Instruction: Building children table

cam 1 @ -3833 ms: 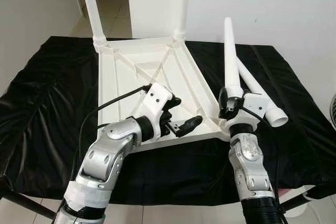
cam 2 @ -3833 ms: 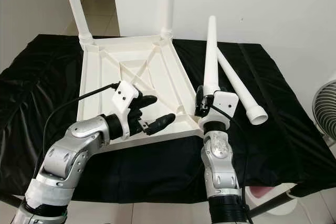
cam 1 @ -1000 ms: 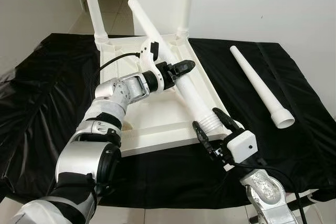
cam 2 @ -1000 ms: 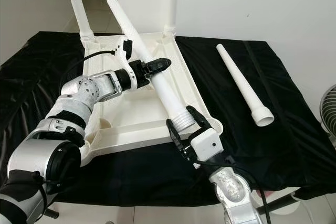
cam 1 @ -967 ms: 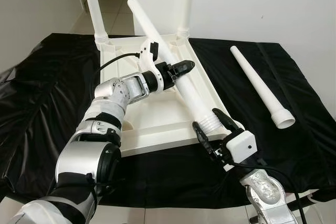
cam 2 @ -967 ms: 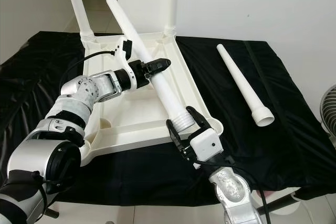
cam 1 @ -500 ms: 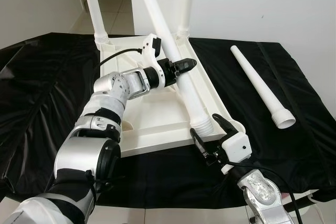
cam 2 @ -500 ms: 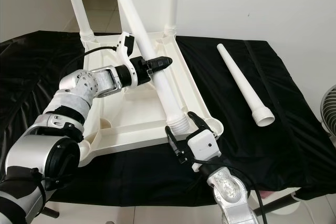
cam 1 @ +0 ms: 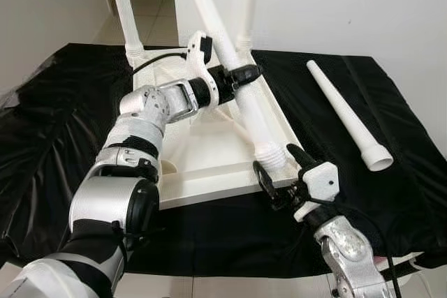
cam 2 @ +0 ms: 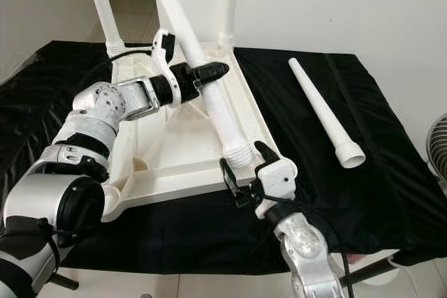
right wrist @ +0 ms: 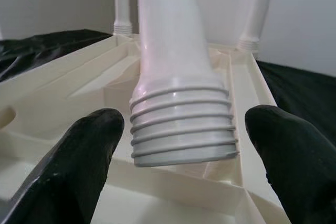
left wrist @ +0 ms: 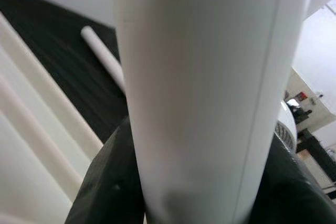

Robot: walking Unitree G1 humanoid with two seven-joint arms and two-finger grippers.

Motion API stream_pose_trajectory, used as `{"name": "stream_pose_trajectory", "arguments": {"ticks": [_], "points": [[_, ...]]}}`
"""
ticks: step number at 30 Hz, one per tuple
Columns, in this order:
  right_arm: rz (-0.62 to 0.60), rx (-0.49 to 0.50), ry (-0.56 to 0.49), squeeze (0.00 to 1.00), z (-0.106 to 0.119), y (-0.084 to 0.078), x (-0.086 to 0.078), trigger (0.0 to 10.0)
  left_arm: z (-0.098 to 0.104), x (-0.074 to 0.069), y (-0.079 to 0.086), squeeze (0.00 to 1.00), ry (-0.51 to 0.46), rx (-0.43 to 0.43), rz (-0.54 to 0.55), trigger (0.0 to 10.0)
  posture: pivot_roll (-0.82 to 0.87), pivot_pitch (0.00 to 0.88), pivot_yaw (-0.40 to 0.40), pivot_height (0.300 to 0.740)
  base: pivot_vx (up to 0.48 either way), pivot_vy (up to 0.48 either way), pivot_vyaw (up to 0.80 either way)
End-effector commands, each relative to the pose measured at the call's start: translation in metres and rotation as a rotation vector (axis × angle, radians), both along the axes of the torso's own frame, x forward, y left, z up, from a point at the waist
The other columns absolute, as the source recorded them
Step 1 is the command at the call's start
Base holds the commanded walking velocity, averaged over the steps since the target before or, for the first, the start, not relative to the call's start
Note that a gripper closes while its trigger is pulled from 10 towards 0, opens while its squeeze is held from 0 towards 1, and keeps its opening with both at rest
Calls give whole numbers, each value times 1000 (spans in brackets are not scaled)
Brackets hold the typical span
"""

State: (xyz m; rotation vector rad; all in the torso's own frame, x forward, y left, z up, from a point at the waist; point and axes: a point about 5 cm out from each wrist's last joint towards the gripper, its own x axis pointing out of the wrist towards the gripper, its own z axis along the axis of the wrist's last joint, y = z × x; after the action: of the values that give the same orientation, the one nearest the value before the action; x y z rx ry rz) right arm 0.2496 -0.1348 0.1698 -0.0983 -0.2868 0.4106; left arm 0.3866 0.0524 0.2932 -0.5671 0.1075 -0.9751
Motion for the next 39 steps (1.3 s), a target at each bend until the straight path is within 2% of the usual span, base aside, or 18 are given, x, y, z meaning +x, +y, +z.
{"name": "stream_pose_trajectory", "arguments": {"ticks": [1,4,6,7,9,10,19,21,25,27,39], "points": [[-19,35,39,0,7,0,7,10000,11,-7,-9,0,-156,40,-2,10000,-73,66,35,740,0,0,0],[-24,32,50,0,9,1,10,10000,14,-9,-14,0,-208,55,25,10000,-76,65,32,740,0,0,0],[-38,25,59,0,15,2,17,10000,18,-15,-25,0,-327,116,100,10000,-80,64,29,740,0,0,0],[-38,25,59,0,15,2,17,10000,18,-15,-25,0,-327,116,100,10000,-80,64,29,740,0,0,0],[-44,29,53,0,23,3,22,10000,18,-22,-38,0,-438,176,175,10000,-80,66,28,740,0,0,0],[-52,22,38,0,27,3,24,10000,18,-24,-41,0,-455,181,181,10000,-81,71,28,740,0,0,0],[-83,-1,12,0,38,2,32,10000,18,-32,-50,0,-507,217,204,10000,-73,77,29,740,0,0,0],[-115,-73,4,0,40,2,40,10000,20,-38,-54,0,-546,232,222,10000,-67,81,31,740,0,0,0],[-129,-101,1,0,41,2,43,10000,22,-41,-56,0,-565,234,230,10000,-60,84,32,740,0,0,0],[-162,-149,-1,0,41,3,50,10000,24,-46,-58,0,-579,224,246,10000,-54,85,29,740,0,0,0],[-185,-175,27,0,37,8,59,10000,27,-53,-63,0,-602,213,266,10000,-48,85,27,740,0,0,0]]}}
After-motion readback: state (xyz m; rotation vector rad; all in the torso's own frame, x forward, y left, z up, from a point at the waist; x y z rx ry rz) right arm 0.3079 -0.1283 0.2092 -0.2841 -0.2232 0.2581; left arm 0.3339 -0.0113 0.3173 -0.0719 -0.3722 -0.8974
